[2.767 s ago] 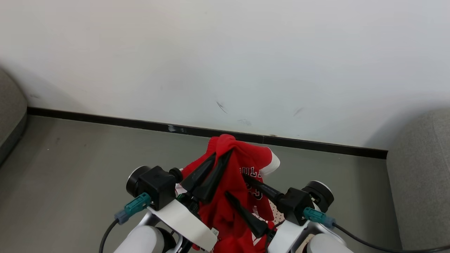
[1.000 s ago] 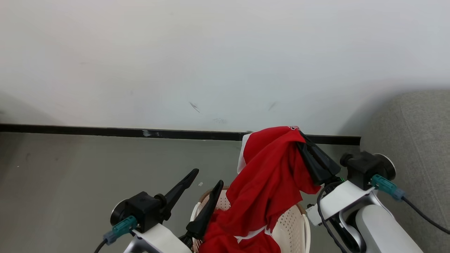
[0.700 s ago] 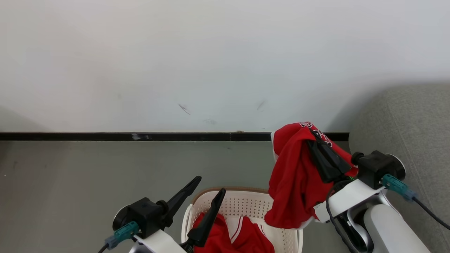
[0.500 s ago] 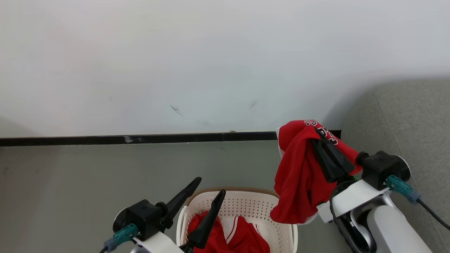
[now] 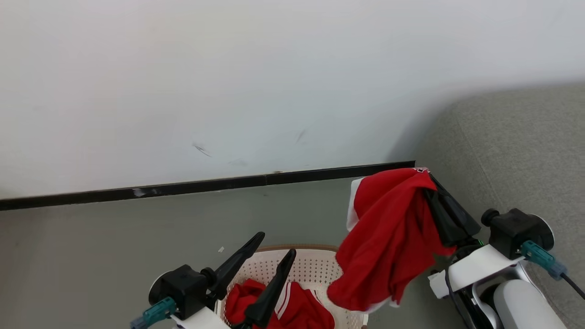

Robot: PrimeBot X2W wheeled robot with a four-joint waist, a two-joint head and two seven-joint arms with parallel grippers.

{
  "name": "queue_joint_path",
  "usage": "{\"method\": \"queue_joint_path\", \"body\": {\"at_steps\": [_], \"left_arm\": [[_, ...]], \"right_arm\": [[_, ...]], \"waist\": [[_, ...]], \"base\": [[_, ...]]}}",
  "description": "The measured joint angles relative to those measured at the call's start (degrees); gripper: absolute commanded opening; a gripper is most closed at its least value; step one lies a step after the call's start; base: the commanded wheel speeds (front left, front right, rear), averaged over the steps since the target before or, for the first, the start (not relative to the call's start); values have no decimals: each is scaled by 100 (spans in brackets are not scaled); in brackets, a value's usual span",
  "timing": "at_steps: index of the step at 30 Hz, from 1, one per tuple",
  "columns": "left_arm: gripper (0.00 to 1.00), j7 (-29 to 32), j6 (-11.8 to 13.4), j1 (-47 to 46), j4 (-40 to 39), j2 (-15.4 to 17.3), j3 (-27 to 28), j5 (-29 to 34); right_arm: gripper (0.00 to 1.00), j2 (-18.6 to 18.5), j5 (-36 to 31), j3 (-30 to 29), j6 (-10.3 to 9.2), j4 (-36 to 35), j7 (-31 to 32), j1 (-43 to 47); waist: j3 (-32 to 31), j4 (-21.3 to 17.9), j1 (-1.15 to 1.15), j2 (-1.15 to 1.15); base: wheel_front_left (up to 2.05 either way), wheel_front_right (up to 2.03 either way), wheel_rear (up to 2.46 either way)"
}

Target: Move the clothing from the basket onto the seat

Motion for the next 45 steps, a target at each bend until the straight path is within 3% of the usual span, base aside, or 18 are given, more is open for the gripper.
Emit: {"method": "queue_joint_path", "body": {"at_steps": [17, 45], "left_arm": [[100, -100, -54, 96, 16, 97, 21, -1], [100, -205, 25, 233, 22, 116, 163, -1]], "right_arm": [[0, -29, -138, -463, 0, -336, 0, 293], [0, -35, -120, -678, 0, -425, 0, 523]], "waist": [[-6, -732, 0, 0], [-39, -1790, 0, 0]], "base": [[0, 0, 0], [0, 0, 0]]}}
